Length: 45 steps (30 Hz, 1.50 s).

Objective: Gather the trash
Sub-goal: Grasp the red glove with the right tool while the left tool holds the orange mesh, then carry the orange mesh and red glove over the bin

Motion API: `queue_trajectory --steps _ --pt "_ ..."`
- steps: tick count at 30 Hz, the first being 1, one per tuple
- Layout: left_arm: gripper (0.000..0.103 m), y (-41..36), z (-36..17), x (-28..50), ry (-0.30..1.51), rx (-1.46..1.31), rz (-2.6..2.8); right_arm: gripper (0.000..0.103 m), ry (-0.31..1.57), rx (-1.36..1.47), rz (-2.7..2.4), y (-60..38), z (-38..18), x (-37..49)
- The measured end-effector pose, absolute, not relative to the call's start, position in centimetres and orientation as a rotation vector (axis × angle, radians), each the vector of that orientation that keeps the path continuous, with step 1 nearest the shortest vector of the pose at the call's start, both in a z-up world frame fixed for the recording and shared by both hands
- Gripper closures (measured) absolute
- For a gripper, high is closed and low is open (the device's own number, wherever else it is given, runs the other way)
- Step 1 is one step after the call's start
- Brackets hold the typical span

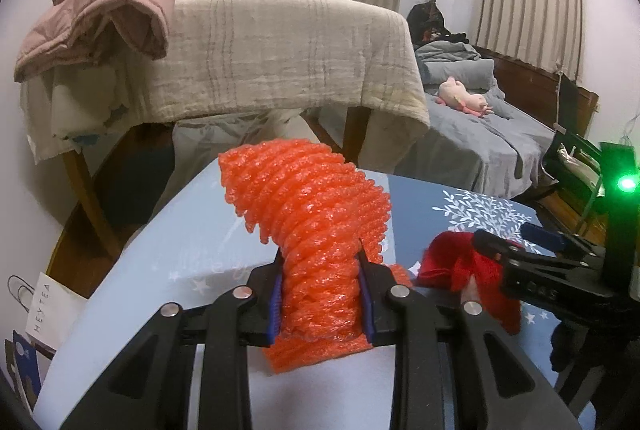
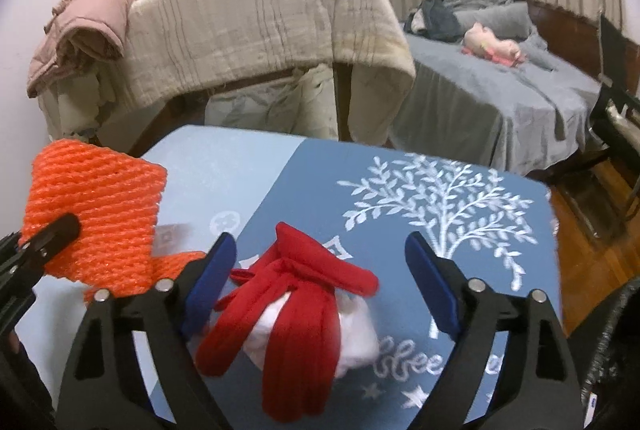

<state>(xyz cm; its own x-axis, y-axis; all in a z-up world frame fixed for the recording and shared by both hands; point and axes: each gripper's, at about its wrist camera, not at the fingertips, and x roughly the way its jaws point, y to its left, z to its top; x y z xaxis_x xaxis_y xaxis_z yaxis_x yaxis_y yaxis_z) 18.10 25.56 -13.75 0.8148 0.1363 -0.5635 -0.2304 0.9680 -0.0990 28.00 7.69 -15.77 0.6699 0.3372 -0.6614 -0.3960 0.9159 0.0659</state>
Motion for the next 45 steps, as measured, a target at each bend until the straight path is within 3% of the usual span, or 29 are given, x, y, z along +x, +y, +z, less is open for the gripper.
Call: queue_trajectory --steps 5,10,12,32,45 --pt "0.073 25.9 -14.3 18.4 0.599 -0.176 0.199 0.04 0.795 -0.073 0.44 8.2 -17.0 29.4" --pt "0.073 25.8 -14.4 18.7 0.606 -0.18 0.196 0.087 0.842 -0.049 0.512 8.2 -17.4 29.7" --pt "0.073 25.8 -14.3 18.8 0.605 -0.179 0.192 0.093 0.827 -0.049 0.535 8.2 -16.9 29.3" --pt "0.073 21.7 -9.4 15.6 0.533 -0.133 0.138 0.095 0.609 0.04 0.58 2.5 -6.8 22.2" --pt "0.073 16.4 -6.9 13.1 0.508 -0.103 0.045 0.095 0.549 0.055 0.523 -3.1 -3.8 17.2"
